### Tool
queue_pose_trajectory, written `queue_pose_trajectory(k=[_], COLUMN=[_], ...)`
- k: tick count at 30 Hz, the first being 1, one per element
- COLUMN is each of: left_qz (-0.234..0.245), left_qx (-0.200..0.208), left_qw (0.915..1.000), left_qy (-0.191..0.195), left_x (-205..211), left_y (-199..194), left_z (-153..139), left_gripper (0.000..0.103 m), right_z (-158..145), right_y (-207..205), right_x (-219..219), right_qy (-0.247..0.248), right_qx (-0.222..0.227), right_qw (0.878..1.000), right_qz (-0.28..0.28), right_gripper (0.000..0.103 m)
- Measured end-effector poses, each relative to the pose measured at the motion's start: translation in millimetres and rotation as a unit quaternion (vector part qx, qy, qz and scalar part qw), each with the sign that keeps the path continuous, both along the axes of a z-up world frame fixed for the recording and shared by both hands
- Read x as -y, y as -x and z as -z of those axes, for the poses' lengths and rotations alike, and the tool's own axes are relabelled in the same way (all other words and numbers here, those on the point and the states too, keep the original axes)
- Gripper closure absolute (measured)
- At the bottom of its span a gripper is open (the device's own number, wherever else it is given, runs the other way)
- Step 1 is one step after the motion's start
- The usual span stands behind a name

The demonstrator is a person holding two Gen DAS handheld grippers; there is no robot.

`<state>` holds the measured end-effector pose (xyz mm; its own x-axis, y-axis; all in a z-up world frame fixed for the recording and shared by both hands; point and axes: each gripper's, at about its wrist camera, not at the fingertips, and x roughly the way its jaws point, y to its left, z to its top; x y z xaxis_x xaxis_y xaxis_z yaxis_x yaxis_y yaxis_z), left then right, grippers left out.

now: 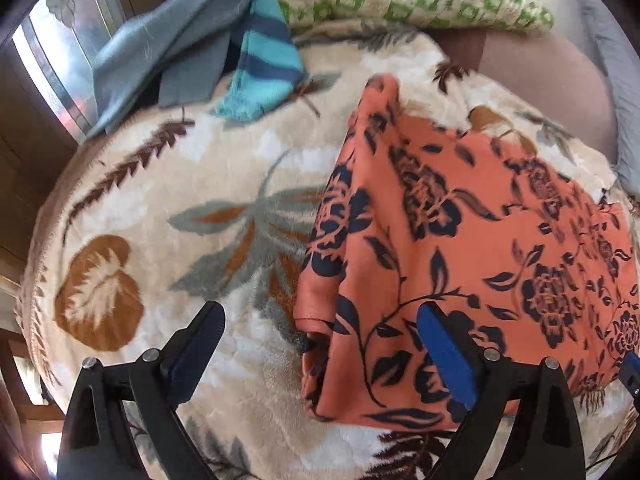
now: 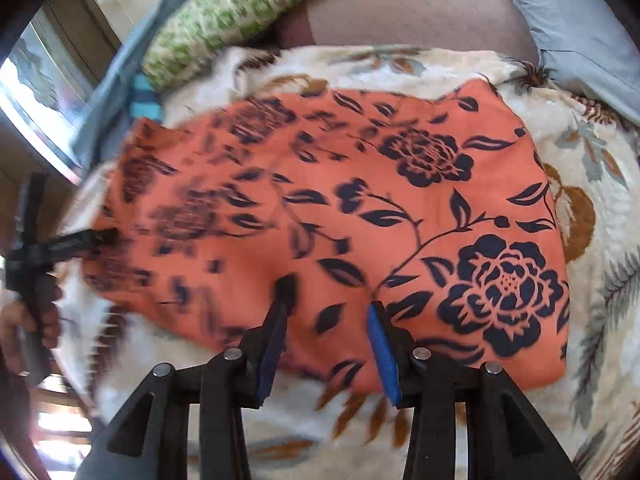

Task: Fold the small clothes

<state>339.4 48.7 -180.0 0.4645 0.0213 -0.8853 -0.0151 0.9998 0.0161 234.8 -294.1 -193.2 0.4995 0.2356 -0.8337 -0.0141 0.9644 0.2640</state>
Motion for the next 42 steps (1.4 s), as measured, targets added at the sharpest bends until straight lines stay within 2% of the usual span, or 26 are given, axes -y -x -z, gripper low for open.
queue_pose_trajectory(k=[2, 6, 10, 14, 19, 22, 26, 31, 34, 37, 40, 42], left_qz=[0.004, -0.003, -0.011, -0.02, -0.032, -0.034, -0.036, -0.052, -0.077, -0.075, -0.074, -0.064], left_qx=[0.052, 0.126, 0.179, 0.218, 0.248, 0.265, 0.297, 0.315, 0.335, 0.356, 0.361, 0.356], left_qw=[0.9986, 0.992, 0.9832, 0.9744, 0.9664, 0.9621, 0.9525, 0.9463, 0.9366, 0.928, 0.9264, 0.9291], left_qy=[-0.003, -0.012, -0.033, -0.051, -0.061, -0.052, -0.058, -0.05, -0.068, -0.079, -0.077, -0.075], left_x=[3.2, 7.4, 20.6, 16.8, 8.6, 4.7, -3.7, -21.1, -29.2, -35.3, -39.4, -38.9], left_y=[23.8, 75.1, 106.2, 142.1, 183.5, 210.6, 243.6, 266.2, 278.6, 289.7, 292.9, 291.2], left_z=[-32.3, -85.9, -120.7, -149.0, -168.5, -178.5, -194.5, -214.5, -223.1, -228.1, -228.2, -226.0], left_gripper=[0.006, 0.006, 0.006, 0.006, 0.006, 0.005, 0.002, 0.001, 0.0, 0.0, 0.0, 0.0], right_z=[-27.1, -72.0, -98.1, -115.6, -134.3, -140.3, -145.8, -159.8, -167.7, -174.7, -180.7, -181.4], right_y=[21.0, 54.9, 81.5, 106.8, 133.1, 146.1, 148.8, 153.1, 156.5, 155.8, 157.3, 158.3], right_x=[-2.0, -6.6, -14.5, -26.2, -37.4, -37.7, -42.9, -51.4, -62.2, -73.6, -84.9, -90.6], right_qy=[0.014, 0.002, -0.019, -0.025, -0.021, -0.021, -0.005, -0.013, -0.013, -0.015, -0.014, -0.015], right_qx=[0.038, 0.103, 0.14, 0.162, 0.198, 0.223, 0.225, 0.24, 0.251, 0.254, 0.262, 0.264], right_qw=[0.999, 0.995, 0.99, 0.986, 0.98, 0.974, 0.974, 0.971, 0.968, 0.967, 0.965, 0.964], right_qz=[-0.003, -0.01, -0.01, -0.02, -0.026, -0.016, -0.014, -0.008, -0.01, -0.017, -0.025, -0.03], right_gripper=[0.058, 0.055, 0.055, 0.055, 0.055, 0.05, 0.05, 0.05, 0.05, 0.05, 0.05, 0.05])
